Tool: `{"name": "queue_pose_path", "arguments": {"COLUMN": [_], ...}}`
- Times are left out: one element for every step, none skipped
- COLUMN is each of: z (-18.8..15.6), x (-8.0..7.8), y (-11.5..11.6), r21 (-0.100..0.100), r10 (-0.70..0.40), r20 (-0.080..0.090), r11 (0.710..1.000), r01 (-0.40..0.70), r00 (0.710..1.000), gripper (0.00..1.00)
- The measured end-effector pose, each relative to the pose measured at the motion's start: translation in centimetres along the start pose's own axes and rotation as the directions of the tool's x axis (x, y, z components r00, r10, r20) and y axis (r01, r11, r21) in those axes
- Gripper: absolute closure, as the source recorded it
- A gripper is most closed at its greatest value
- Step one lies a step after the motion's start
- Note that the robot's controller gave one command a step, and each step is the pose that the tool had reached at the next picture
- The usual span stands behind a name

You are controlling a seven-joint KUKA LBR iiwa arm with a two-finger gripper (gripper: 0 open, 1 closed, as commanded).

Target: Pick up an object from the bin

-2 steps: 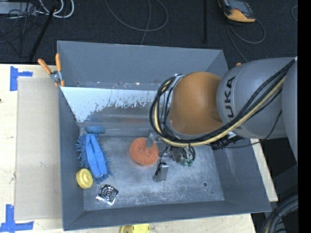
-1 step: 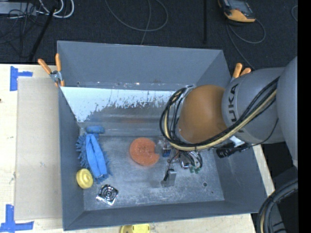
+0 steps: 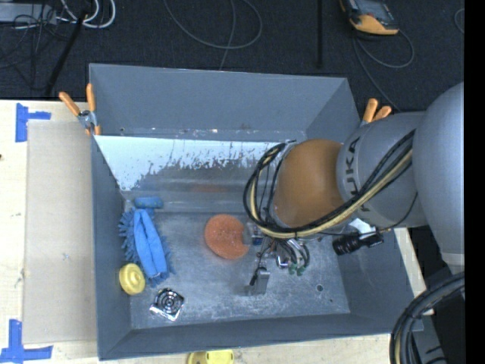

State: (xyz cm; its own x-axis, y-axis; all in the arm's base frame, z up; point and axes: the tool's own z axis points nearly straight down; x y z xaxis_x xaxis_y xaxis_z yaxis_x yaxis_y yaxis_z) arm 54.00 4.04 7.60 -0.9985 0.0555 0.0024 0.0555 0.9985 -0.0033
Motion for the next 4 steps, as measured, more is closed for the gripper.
{"name": "queue_pose_path", "arguments": {"z": [-0.8, -0.8, -5.4, -9.6], "x": [-6.6, -6.6, -5.7, -6.2], "y": [1.7, 1.6, 2.2, 2.7], "r21": [-0.004, -0.005, -0.002, -0.005], "r10": [0.122, 0.124, 0.110, 0.104], "r20": [0.005, 0.005, -0.005, 0.008], "r11": [0.992, 0.992, 0.994, 0.995], "r01": [-0.122, -0.124, -0.110, -0.104], "r00": [0.992, 0.992, 0.994, 0.994], "gripper": [1.00, 1.00, 1.00, 0.00]}}
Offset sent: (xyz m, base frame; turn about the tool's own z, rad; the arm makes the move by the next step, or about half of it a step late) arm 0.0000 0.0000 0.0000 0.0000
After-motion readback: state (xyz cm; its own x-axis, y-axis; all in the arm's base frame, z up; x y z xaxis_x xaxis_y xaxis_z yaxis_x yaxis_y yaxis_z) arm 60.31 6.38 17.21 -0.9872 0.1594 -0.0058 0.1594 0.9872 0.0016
